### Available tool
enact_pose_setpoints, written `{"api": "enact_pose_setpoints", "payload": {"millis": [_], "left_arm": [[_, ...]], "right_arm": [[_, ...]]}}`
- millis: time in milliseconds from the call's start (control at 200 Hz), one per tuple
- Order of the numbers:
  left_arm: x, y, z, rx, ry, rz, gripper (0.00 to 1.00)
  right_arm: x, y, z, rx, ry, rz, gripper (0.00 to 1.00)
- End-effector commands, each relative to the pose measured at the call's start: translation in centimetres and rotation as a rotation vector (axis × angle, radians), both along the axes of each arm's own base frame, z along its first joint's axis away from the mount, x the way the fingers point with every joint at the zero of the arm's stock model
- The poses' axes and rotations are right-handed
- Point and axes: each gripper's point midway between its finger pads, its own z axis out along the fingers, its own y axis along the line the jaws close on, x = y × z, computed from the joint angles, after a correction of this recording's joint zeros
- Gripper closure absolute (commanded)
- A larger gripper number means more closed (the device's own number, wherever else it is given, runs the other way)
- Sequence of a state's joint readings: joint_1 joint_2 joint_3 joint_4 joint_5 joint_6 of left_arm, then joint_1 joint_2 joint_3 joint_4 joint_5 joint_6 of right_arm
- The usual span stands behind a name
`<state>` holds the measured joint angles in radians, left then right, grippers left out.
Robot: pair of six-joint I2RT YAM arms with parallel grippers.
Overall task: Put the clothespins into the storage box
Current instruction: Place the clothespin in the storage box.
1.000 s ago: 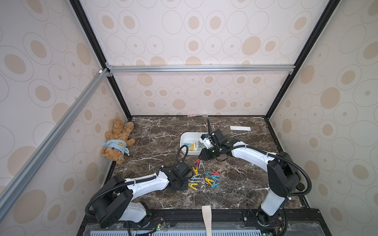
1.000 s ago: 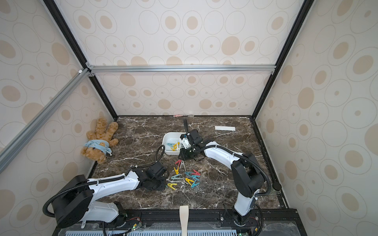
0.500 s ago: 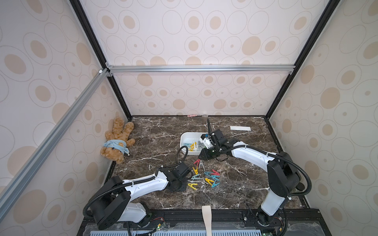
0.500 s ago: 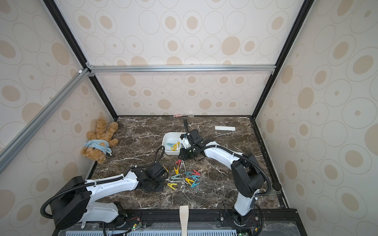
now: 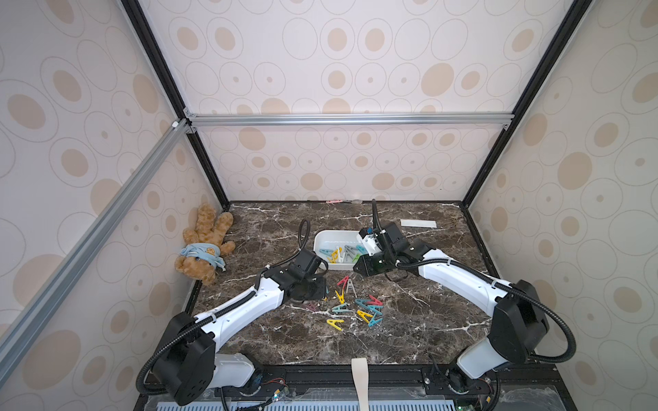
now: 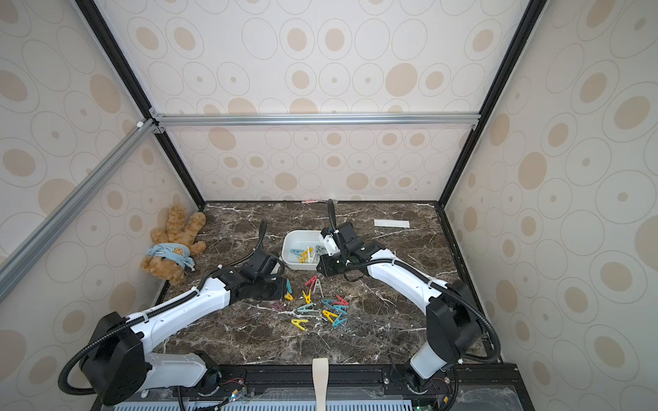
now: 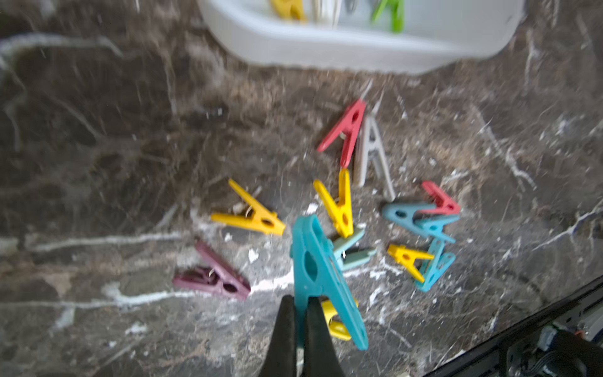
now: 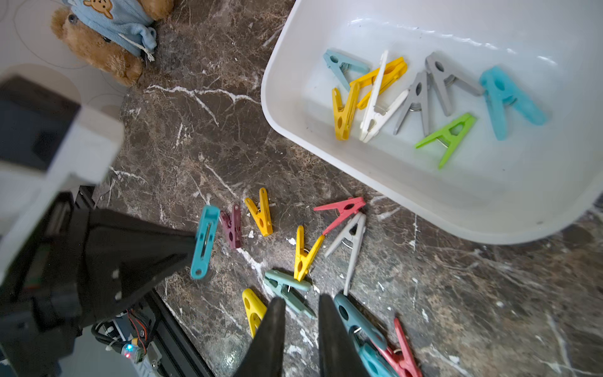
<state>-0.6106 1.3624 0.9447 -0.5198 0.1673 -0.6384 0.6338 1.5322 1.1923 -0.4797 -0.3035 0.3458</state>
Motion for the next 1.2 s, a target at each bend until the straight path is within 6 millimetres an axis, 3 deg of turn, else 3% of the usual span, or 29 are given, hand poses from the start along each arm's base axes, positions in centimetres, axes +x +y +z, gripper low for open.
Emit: {"api": "enact_pose_setpoints", "payload": {"millis": [0, 165, 435, 615, 785, 1005, 1196], "left_arm": [[4.8, -1.6, 3.5, -0.009, -0.144, -0.066, 1.00], [10.2, -2.9, 4.0, 0.011, -0.203, -0.058, 1.00], [15.4, -4.8, 0.4, 0.041, -0.182, -0.052, 1.00], [17.1, -5.5, -2.7, 0.069, -0.142, -0.060, 1.00], [18.4, -5.7, -4.2, 0.076, -0.123, -0.051, 1.00], [18.9, -5.9, -4.4, 0.072, -0.122, -0.046, 0.99], [18.7, -5.8, -4.5, 0.072, -0.124, -0.043, 0.91]], "right_arm": [[-1.4, -2.3, -0.6, -0.063, 0.020, -0.058, 0.78], [-3.4, -4.3, -1.0, -0.059, 0.024, -0.100, 0.78], [-6.7, -7.3, -1.9, -0.081, 0.041, -0.141, 0.77], [-8.3, -8.6, -3.5, -0.110, 0.079, -0.156, 0.75], [-9.2, -9.2, -5.2, -0.119, 0.112, -0.171, 0.73], [-9.4, -9.2, -6.2, -0.115, 0.128, -0.181, 0.73], [-9.3, -8.9, -6.5, -0.113, 0.139, -0.172, 0.73]]}}
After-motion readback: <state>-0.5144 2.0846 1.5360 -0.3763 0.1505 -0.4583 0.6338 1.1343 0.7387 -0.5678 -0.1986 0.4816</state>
